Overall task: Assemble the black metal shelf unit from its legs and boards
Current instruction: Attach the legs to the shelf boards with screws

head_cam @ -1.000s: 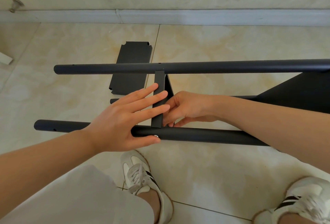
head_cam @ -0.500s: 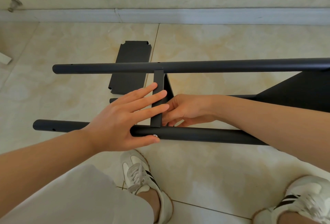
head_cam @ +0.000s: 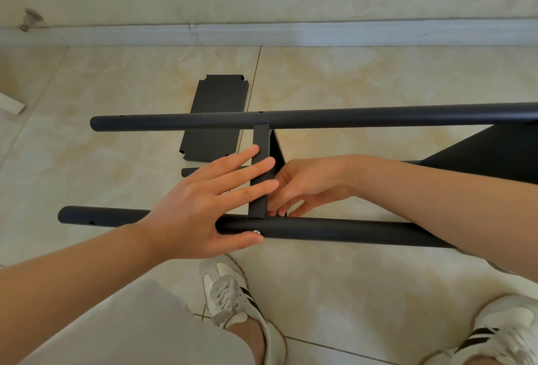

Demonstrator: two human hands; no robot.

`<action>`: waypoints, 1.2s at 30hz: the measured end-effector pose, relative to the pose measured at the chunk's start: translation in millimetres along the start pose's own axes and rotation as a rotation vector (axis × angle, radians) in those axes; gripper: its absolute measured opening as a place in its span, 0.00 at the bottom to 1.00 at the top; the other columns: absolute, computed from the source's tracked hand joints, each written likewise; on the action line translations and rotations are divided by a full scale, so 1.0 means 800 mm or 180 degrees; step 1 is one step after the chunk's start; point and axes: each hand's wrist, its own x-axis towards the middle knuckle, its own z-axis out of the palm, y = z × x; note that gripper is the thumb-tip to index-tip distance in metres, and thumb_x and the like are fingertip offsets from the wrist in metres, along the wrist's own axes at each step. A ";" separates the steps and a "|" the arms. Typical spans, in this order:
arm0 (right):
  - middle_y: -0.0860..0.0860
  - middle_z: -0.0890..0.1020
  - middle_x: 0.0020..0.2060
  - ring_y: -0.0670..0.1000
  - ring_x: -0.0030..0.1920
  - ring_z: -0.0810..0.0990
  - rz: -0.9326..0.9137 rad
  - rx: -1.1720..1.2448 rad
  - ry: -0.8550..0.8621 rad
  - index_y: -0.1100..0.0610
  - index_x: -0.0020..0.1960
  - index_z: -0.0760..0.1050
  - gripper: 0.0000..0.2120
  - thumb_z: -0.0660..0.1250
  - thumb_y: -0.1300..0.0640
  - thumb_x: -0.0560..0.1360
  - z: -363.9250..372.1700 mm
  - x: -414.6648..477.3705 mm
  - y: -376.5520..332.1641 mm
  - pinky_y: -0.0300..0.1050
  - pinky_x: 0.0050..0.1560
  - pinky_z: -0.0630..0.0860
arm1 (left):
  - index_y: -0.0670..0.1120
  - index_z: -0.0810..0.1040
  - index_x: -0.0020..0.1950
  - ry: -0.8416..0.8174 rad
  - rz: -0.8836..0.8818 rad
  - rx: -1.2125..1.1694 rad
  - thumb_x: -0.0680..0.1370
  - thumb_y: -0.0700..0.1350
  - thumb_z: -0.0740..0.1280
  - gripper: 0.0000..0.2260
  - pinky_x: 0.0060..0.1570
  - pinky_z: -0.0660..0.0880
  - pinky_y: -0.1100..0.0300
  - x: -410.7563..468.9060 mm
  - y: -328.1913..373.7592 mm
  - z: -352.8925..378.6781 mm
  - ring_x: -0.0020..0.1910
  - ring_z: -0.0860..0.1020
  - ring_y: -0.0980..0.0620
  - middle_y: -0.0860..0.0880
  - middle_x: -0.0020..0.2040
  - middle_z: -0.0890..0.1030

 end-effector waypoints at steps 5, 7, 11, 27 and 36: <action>0.51 0.85 0.46 0.49 0.49 0.81 0.0015 -0.0021 -0.0131 0.56 0.51 0.82 0.05 0.68 0.59 0.78 -0.002 0.003 -0.002 0.47 0.58 0.78 | 0.48 0.71 0.74 -0.0005 -0.0014 -0.0027 0.76 0.61 0.70 0.30 0.71 0.68 0.40 0.000 -0.001 0.001 0.79 0.60 0.44 0.47 0.77 0.68; 0.52 0.85 0.49 0.49 0.51 0.82 0.0022 0.0064 -0.0252 0.57 0.54 0.81 0.06 0.67 0.59 0.79 -0.002 0.004 0.000 0.47 0.57 0.78 | 0.48 0.71 0.74 -0.0011 -0.0015 0.0001 0.77 0.61 0.69 0.30 0.73 0.67 0.42 -0.001 -0.001 0.001 0.80 0.60 0.45 0.47 0.77 0.68; 0.52 0.85 0.49 0.50 0.52 0.83 0.0046 0.0205 -0.0359 0.57 0.54 0.81 0.07 0.66 0.58 0.80 -0.002 0.006 0.004 0.49 0.58 0.78 | 0.49 0.71 0.74 -0.0009 -0.0016 0.0024 0.77 0.62 0.69 0.30 0.74 0.65 0.45 0.000 0.000 0.000 0.80 0.60 0.45 0.47 0.77 0.68; 0.54 0.84 0.49 0.51 0.51 0.82 0.0026 0.0129 -0.0322 0.61 0.58 0.80 0.12 0.67 0.56 0.79 -0.003 0.013 0.004 0.46 0.56 0.80 | 0.48 0.72 0.74 -0.0016 -0.0023 0.0073 0.76 0.62 0.69 0.30 0.73 0.66 0.44 0.001 0.002 -0.002 0.79 0.61 0.44 0.47 0.76 0.69; 0.50 0.84 0.43 0.48 0.47 0.80 -0.0016 -0.0062 -0.0107 0.57 0.48 0.82 0.05 0.68 0.57 0.78 -0.002 0.011 0.000 0.45 0.56 0.78 | 0.48 0.71 0.74 -0.0043 -0.0044 0.0063 0.76 0.62 0.68 0.30 0.74 0.64 0.46 0.001 0.002 -0.001 0.79 0.60 0.45 0.47 0.77 0.68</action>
